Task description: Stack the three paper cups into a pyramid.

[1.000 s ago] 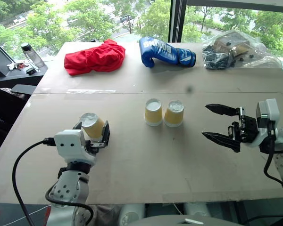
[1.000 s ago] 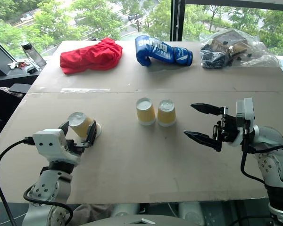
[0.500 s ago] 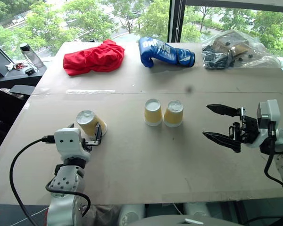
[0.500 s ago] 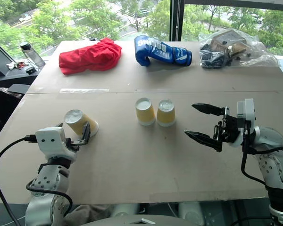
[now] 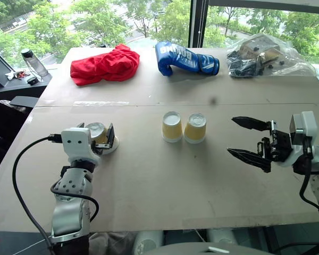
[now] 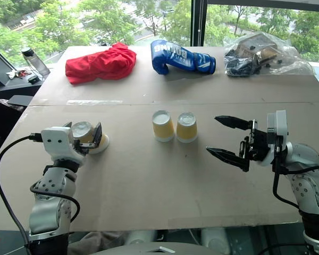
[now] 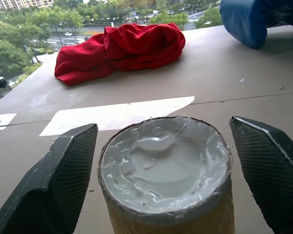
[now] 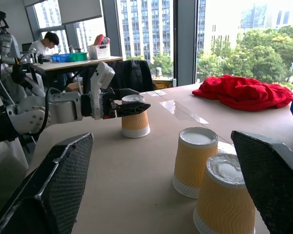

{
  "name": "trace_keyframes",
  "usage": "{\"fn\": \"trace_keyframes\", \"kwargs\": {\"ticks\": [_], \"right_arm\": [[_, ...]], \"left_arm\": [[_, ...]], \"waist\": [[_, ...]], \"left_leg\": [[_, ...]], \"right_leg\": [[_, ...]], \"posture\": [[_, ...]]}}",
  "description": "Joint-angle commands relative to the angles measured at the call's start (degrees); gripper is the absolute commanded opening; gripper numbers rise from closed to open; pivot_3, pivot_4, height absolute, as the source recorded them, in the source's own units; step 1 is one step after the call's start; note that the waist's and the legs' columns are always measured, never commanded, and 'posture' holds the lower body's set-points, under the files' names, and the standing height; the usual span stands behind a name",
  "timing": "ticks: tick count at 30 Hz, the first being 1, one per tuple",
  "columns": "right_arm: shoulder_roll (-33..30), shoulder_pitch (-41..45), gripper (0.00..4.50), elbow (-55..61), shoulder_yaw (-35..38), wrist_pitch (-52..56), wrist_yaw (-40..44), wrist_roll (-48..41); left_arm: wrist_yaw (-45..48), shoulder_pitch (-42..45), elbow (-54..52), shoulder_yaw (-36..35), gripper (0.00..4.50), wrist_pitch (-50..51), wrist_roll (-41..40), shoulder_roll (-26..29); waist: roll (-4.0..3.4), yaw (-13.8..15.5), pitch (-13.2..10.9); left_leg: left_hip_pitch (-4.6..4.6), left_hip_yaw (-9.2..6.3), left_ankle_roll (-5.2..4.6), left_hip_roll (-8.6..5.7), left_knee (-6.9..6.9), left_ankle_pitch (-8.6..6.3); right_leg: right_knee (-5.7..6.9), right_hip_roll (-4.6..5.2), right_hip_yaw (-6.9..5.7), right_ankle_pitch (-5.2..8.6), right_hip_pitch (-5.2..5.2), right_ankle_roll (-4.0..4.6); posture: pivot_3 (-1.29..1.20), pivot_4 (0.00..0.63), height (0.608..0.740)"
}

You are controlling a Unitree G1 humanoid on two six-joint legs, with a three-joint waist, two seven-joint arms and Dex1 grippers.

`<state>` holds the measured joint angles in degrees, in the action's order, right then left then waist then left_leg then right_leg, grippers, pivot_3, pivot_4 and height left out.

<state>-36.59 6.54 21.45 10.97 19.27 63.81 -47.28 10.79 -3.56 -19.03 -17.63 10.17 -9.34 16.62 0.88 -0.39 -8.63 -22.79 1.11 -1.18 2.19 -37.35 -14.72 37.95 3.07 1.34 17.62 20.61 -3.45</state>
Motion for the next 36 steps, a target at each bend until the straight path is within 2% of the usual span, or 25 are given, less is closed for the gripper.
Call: {"fn": "trace_keyframes", "kwargs": {"ticks": [1, 2, 4, 5, 27, 32, 36], "right_arm": [[-0.19, 0.26, 4.5, 2.52, 1.28, 0.27, -0.67, -1.48], [-0.2, 0.29, 4.5, 2.69, 1.29, 0.41, -0.81, -1.58], [-0.27, 0.47, 4.5, 2.93, 1.36, 0.73, -1.1, -1.89], [-0.29, 0.56, 4.5, 3.02, 1.34, 0.87, -1.23, -2.02], [-0.27, 0.62, 4.5, 3.19, 0.98, 1.63, -0.74, -2.59], [-0.74, 0.67, 4.5, 3.26, 2.17, 1.88, -1.61, -3.0], [-0.68, -0.01, 4.5, 2.35, 4.09, 1.32, -2.6, -3.01]], "left_arm": [[-0.5, 0.5, -1.99, 0.27, 3.91, 0.27, -0.47, -0.27], [-0.62, 0.34, -2.28, 0.49, 3.59, 0.41, -0.35, -0.49], [-0.9, -0.16, -2.92, 0.91, 2.66, 0.84, 0.03, -0.9], [-1.06, -0.36, -3.13, 1.07, 2.44, 1.07, 0.21, -1.06], [-1.08, 1.5, -2.52, 0.27, 2.44, 1.04, -0.24, 0.3], [2.23, 11.81, -2.12, 0.68, 2.44, 4.47, -4.28, 3.47], [13.6, 24.7, 0.96, 5.73, 2.44, 11.5, -10.34, 10.0]], "waist": [[0.0, 0.01, 0.0], [0.0, 0.0, 0.0], [0.0, 0.01, 0.0], [0.0, 0.01, 0.0], [0.0, 0.02, 0.0], [0.09, 0.99, -0.03], [0.11, 1.26, -0.05]], "left_leg": [[0.0, -0.01, 0.0, 0.0, 0.0, 0.0], [0.0, -0.01, 0.0, 0.0, 0.01, 0.0], [0.0, 0.0, 0.0, 0.0, 0.01, 0.0], [0.0, 0.0, 0.0, 0.0, 0.0, 0.0], [0.0, 0.0, 0.0, -0.01, 0.01, 0.0], [-0.07, -0.15, 0.01, -0.02, -0.02, 0.01], [-0.1, -0.07, 0.01, -0.05, -0.03, 0.01]], "right_leg": [[0.01, 0.0, -0.01, 0.0, 0.0, 0.0], [0.01, 0.0, -0.01, 0.0, 0.0, 0.0], [0.0, 0.01, 0.0, 0.0, 0.0, 0.0], [0.0, 0.01, 0.0, 0.0, 0.0, 0.0], [0.0, 0.02, -0.01, 0.0, 0.0, 0.0], [0.03, 0.0, -0.17, 0.0, 0.0, 0.0], [0.0, -0.02, -0.12, 0.0, 0.02, -0.01]], "posture": [[0.0, 0.15, 0.74], [0.0, 0.15, 0.74], [0.0, 0.15, 0.74], [0.0, 0.15, 0.74], [0.0, 0.15, 0.74], [0.0, 0.15, 0.74], [0.0, 0.15, 0.74]]}}
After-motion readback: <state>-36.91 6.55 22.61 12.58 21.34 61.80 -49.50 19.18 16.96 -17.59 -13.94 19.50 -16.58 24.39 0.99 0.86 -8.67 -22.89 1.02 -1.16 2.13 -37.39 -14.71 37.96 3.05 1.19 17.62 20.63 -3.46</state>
